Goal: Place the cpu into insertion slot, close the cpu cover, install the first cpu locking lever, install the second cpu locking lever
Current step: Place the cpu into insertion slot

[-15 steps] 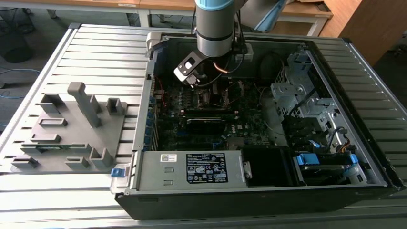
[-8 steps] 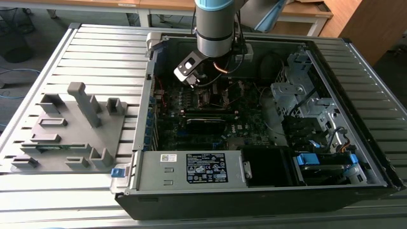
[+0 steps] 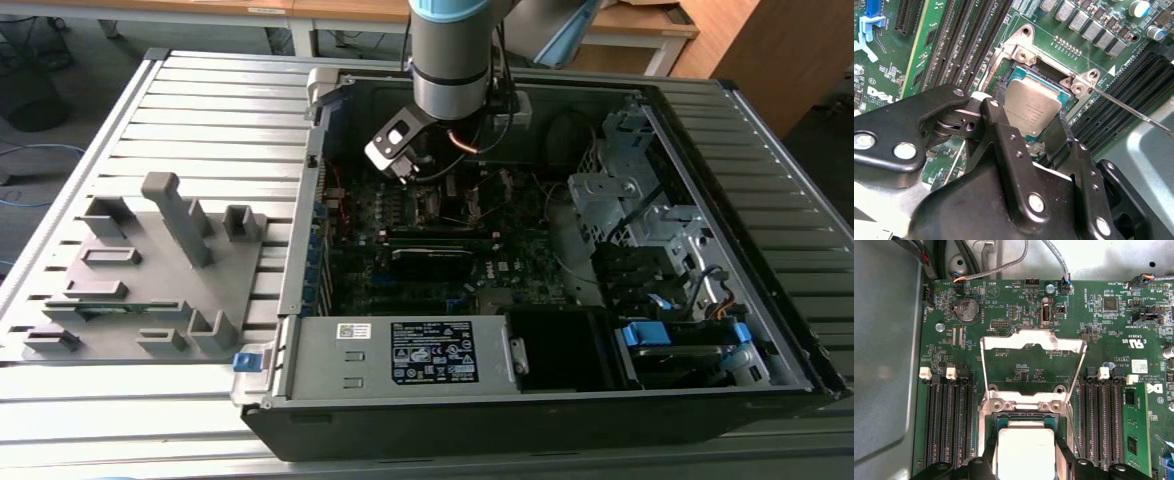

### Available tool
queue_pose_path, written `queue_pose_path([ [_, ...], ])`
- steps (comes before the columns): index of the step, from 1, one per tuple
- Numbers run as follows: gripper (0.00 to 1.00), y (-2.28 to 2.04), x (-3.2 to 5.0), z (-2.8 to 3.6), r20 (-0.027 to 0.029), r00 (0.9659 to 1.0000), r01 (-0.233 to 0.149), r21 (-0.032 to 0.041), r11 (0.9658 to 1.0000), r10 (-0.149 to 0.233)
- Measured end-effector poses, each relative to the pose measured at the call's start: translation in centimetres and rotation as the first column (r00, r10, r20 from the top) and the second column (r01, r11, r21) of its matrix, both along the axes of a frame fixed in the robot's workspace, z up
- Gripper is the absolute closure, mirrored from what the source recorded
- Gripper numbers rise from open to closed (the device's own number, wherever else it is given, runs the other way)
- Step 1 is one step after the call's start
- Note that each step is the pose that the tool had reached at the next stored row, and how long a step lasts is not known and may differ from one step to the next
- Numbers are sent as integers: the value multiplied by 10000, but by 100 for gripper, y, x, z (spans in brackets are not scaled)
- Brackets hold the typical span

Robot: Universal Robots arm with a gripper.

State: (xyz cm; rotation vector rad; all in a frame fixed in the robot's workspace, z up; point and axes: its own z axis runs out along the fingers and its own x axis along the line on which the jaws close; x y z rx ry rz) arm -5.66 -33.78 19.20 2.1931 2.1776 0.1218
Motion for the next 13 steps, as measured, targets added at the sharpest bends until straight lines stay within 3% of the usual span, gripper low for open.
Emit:
queue_pose_path([
  [13,46,0,0,-5,0,9996,270,-2,9996,-270],
])
